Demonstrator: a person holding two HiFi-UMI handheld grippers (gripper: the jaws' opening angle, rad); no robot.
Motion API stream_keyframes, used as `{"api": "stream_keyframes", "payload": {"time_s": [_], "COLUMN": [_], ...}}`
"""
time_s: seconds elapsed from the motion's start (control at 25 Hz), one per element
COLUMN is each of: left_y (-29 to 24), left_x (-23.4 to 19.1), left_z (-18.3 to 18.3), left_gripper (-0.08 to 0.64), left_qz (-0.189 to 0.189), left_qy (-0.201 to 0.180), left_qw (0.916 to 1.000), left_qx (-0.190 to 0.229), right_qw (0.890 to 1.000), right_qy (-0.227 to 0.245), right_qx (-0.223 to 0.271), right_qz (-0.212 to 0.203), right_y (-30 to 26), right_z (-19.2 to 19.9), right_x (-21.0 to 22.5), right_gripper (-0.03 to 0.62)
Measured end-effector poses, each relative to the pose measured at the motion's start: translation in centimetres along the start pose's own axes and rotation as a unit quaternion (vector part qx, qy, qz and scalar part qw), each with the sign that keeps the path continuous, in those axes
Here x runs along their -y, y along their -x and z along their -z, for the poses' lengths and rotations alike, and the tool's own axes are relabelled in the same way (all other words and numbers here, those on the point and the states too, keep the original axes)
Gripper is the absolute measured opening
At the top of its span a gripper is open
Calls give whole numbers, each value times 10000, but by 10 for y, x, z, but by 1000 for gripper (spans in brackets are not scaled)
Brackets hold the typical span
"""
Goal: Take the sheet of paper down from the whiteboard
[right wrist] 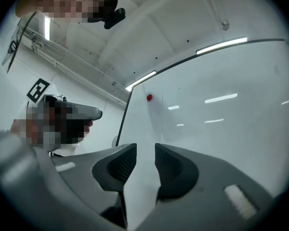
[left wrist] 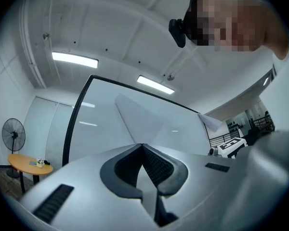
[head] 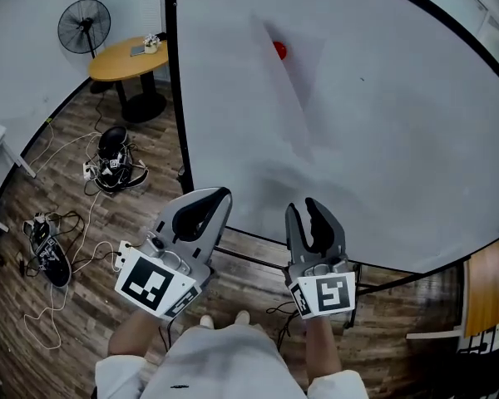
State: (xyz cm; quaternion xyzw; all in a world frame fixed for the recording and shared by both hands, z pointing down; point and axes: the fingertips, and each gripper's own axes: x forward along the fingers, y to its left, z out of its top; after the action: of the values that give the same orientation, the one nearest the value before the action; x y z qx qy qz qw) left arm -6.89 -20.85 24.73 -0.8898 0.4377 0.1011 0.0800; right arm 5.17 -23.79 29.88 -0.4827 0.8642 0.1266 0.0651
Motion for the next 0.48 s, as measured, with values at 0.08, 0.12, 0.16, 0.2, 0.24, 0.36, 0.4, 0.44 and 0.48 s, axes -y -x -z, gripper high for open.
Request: {"api": "stream_keyframes", "payload": {"time_s": [0.08,0.12,0.16,0.2,0.24,0.36,0.4,0.44,0.48], "left_y": [-9,-12,-15,-17,-20,-29,-32,-36,-40], "left_x": [1,1,1,2,2,1,0,-3,-6], "left_z": [-13,-21,-29,-37,-45,-60,-61,-63,-64], "left_gripper": [6,6,6,6,6,6,6,6,6], "left_qz": [-8,-7,-4,-1,4,-2,-24,-55,-96], "left_qy": [-86,-131,-175,-213,-244,-356,-376,-370,-342], "left_qw": [9999,9998,9996,9994,9993,9990,9990,9990,9991], "left_qx": [89,145,206,259,296,273,250,233,222], "right_qw": [9999,9999,9998,9997,9996,9991,9989,9986,9983], "right_qy": [75,110,140,162,180,248,287,337,387], "right_qx": [76,108,135,159,188,329,373,406,430], "right_qz": [-30,-47,-61,-70,-76,-85,-84,-83,-88], "right_y": [-7,-10,-14,-16,-19,-26,-28,-31,-35], "right_z": [-7,-9,-11,-14,-17,-32,-37,-42,-46], "right_x": [4,6,6,7,8,12,14,16,18], "right_gripper": [116,122,124,124,127,144,144,144,144]}}
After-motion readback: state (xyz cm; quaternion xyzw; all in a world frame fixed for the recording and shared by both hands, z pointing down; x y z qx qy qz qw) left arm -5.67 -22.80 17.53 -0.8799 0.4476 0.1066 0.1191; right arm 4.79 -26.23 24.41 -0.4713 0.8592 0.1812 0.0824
